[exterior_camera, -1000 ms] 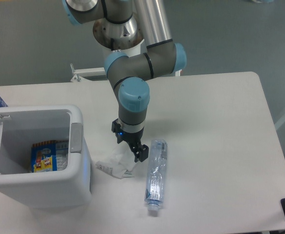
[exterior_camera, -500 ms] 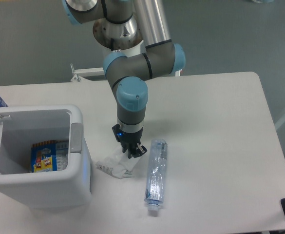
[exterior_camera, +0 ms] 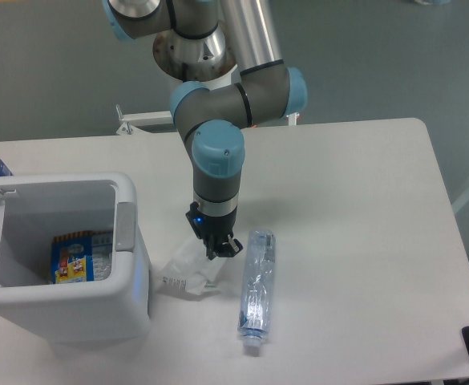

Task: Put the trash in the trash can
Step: 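Close the gripper on the crumpled white tissue, then lift the tissue and carry it over the white trash bin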

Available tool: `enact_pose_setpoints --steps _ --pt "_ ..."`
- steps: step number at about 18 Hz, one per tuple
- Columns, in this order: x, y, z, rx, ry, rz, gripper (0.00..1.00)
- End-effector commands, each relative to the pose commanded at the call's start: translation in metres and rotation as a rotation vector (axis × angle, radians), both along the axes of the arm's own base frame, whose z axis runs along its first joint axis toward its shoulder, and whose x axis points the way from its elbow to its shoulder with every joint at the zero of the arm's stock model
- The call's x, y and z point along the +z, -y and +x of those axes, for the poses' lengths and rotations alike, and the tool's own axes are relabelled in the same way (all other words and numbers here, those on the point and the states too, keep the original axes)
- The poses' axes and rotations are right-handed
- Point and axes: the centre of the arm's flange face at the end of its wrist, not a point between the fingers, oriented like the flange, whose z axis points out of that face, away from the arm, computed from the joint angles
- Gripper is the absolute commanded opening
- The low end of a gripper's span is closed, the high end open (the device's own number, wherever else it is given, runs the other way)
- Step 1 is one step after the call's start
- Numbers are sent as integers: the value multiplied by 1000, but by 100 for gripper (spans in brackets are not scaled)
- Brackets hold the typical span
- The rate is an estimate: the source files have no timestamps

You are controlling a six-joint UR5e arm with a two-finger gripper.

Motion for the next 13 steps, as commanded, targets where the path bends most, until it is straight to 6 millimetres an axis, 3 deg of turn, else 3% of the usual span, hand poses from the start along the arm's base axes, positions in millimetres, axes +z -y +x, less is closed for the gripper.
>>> enact_pose_setpoints --steps 7,13 --pt "99 -26 -57 123 -31 230 0" --pt "183 -10 -98 289 64 464 0"
